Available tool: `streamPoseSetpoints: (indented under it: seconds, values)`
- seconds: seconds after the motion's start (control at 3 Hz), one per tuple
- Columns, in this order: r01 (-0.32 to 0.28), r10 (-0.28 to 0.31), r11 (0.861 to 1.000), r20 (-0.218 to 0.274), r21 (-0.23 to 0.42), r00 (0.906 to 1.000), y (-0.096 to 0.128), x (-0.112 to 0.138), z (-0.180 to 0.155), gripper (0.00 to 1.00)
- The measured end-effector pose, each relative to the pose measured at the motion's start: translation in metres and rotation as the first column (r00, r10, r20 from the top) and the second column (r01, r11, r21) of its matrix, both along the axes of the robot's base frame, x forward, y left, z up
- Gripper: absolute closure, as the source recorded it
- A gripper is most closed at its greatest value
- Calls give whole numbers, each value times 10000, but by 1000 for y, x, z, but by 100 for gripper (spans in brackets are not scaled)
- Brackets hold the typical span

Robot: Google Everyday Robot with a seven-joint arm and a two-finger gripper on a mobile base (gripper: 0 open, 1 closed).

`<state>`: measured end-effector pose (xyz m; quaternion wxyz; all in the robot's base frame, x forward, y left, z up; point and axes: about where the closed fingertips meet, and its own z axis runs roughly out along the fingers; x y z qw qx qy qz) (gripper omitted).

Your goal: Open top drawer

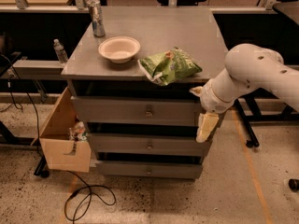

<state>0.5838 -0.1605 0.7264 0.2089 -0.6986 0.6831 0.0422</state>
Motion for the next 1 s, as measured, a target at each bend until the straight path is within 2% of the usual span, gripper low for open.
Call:
streamPoseSetpoints:
  seconds: [0.33,1.0]
  values:
    - [38,-35,9998,109,-220,9999,-3,15,-14,0]
    - [81,-81,9994,-22,-329,10000,-8,39,-37,0]
